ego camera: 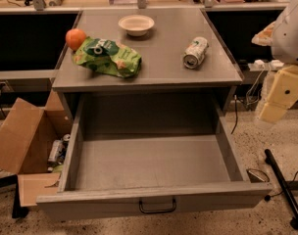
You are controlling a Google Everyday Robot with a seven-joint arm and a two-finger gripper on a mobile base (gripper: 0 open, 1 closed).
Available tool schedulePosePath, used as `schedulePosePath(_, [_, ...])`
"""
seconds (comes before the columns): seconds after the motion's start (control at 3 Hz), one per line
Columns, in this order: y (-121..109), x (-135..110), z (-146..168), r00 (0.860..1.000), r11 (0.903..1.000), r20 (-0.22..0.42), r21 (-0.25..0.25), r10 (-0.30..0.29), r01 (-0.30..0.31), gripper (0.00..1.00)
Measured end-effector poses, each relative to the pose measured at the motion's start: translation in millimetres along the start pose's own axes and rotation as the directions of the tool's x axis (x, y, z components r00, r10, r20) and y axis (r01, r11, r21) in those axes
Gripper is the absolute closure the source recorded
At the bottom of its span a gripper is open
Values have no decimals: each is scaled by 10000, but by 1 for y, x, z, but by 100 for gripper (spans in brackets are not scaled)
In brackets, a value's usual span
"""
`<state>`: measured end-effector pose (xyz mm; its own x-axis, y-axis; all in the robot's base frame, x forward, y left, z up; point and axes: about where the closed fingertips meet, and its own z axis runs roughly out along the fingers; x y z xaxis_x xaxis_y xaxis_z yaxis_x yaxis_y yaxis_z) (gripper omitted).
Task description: Place green rice chip bag into top drawer
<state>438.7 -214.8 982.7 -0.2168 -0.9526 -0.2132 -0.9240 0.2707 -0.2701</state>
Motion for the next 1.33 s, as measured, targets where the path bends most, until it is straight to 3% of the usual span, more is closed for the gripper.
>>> schedulePosePath(0.33, [-2,-2,0,10000,10000,47,56,-12,12,0])
schedulePosePath(0.67, [-27,-28,11,9964,9992,815,342,-231,204,0])
schedulePosePath(1.0, [-58,-70,23,9776,9970,2040,673,-508,377,0])
schedulePosePath(1.33, [-86,-116,38,9456,9955,3156,754,-791,581,0])
